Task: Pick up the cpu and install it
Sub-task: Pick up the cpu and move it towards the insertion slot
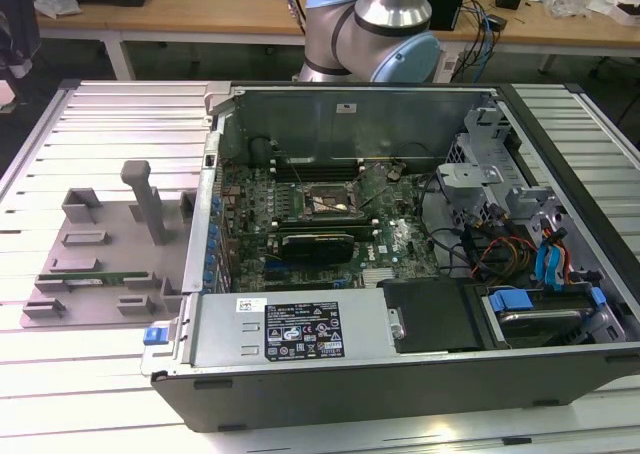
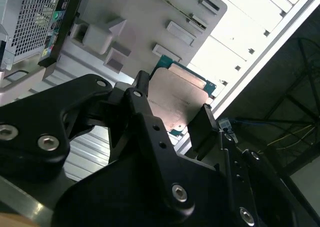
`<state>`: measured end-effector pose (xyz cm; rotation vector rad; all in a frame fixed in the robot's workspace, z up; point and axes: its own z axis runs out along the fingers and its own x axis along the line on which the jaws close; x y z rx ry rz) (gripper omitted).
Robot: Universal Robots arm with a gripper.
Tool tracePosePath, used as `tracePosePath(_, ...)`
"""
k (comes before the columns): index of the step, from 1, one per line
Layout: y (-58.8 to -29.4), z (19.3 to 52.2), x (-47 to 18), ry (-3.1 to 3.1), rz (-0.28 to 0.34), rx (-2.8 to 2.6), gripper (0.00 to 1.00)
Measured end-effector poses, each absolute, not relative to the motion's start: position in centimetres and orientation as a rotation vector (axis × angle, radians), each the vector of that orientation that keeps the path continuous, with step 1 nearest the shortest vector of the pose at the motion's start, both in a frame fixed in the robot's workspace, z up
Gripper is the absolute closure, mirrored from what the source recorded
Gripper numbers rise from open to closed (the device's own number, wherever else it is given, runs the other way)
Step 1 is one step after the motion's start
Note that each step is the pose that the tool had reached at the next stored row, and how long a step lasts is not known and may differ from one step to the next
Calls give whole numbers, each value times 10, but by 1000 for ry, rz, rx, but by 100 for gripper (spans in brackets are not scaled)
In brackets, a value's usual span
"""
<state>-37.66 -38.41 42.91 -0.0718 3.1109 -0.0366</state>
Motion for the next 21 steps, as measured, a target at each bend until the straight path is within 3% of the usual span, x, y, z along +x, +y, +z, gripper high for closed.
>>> tracePosePath(21,-384,429,-343,3111,-37,-72,45)
